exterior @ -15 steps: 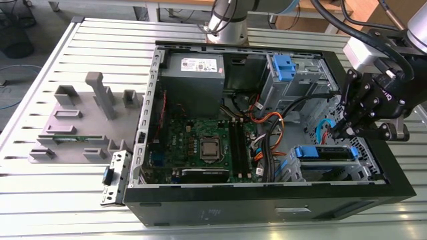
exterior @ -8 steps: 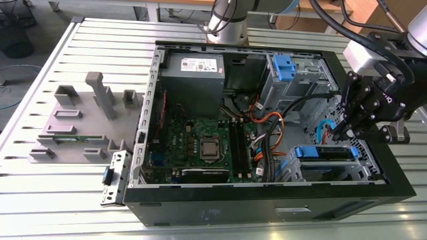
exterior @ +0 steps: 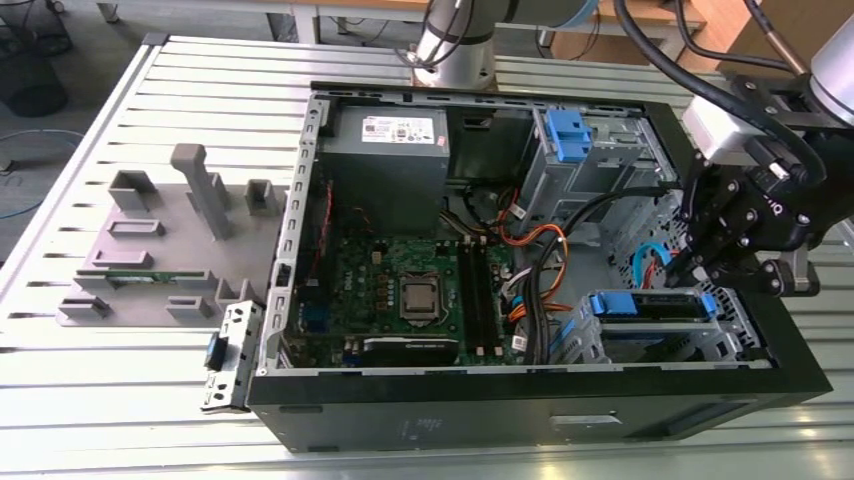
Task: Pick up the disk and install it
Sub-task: 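Insert the first disk wire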
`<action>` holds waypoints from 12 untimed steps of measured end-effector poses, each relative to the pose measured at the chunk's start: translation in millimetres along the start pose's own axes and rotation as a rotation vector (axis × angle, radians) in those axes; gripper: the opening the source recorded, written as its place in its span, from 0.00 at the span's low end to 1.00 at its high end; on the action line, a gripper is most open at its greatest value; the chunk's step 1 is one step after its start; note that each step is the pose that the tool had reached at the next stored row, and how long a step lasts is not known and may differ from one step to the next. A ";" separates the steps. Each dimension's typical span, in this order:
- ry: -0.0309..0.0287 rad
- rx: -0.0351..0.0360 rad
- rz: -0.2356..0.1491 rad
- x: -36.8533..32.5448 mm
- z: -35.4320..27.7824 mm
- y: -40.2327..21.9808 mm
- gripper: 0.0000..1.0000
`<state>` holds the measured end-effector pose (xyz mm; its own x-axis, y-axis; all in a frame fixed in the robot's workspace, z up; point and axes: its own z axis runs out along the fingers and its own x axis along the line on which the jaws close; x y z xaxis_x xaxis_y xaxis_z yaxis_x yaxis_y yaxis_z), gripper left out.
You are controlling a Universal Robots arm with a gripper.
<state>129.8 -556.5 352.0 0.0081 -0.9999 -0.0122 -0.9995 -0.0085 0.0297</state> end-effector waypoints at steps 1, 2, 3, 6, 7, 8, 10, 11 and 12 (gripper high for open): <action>-0.0001 0.0012 -0.001 0.3 0.4 0.7 0.16; -0.0002 0.0023 -0.001 0.8 0.9 1.3 0.16; -0.0002 0.0037 -0.002 1.3 1.4 2.1 0.16; -0.0004 0.0084 -0.005 2.2 3.1 4.2 0.16; -0.0003 0.0097 -0.005 2.5 3.7 4.6 0.16; -0.0002 0.0110 -0.006 2.7 4.3 5.0 0.16; 0.0001 0.0123 -0.008 2.8 5.0 5.3 0.16; 0.0001 0.0123 -0.008 2.8 4.9 5.4 0.16; 0.0001 0.0123 -0.008 2.8 5.0 5.4 0.16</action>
<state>124.4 -559.3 347.1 0.0160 -0.9998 -0.0123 -0.9997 -0.0162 0.0172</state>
